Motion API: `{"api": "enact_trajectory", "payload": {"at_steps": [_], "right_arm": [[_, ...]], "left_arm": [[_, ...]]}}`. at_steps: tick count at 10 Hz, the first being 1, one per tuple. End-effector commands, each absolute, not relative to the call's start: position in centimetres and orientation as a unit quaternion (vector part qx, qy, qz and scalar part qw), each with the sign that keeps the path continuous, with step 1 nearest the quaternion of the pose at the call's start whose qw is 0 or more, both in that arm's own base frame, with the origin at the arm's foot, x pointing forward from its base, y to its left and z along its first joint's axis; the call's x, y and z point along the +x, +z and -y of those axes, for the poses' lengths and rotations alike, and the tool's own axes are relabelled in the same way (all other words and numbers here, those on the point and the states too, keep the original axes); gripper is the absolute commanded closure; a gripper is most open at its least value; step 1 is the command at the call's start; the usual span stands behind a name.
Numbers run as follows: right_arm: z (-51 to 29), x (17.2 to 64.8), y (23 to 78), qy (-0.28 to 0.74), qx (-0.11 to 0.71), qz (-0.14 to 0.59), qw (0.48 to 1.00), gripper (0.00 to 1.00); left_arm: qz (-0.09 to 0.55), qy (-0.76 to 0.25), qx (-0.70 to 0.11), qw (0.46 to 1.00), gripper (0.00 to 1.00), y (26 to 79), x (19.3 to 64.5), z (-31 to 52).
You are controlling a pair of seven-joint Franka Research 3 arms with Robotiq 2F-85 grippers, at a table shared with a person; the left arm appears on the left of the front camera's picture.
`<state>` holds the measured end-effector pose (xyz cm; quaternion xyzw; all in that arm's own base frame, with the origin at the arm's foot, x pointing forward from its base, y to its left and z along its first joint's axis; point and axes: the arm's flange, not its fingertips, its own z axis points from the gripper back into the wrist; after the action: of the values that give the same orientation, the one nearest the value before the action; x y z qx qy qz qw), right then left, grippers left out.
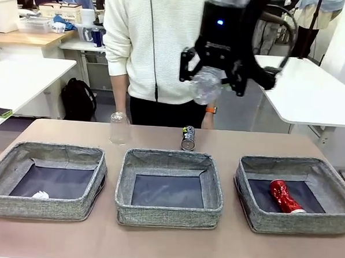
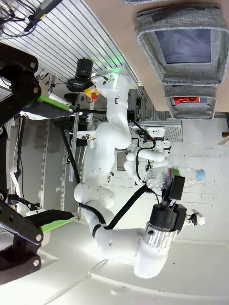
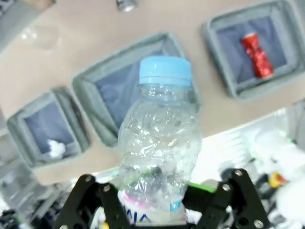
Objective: Sort the waste into the appropriate baskets.
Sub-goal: Pick up the waste item pointed out by the person.
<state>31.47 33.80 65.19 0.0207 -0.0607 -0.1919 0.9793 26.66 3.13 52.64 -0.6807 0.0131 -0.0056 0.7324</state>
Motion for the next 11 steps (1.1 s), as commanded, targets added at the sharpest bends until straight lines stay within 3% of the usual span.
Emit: {"api": "enact_trajectory", "payload": {"at_steps": [1,11], "right_arm": [[-37.1,32.6,66.9,-0.208,0.004,0.050,0.977,1.00],[-38.3,31.4,73.4,-0.154,0.000,0.117,0.981,1.00]], "left_arm": [[-0.004,-0.010,-0.683,0.730,0.00,52.8,26.7,-3.0],[-0.004,-0.010,-0.683,0.730,0.00,52.8,26.7,-3.0]]}}
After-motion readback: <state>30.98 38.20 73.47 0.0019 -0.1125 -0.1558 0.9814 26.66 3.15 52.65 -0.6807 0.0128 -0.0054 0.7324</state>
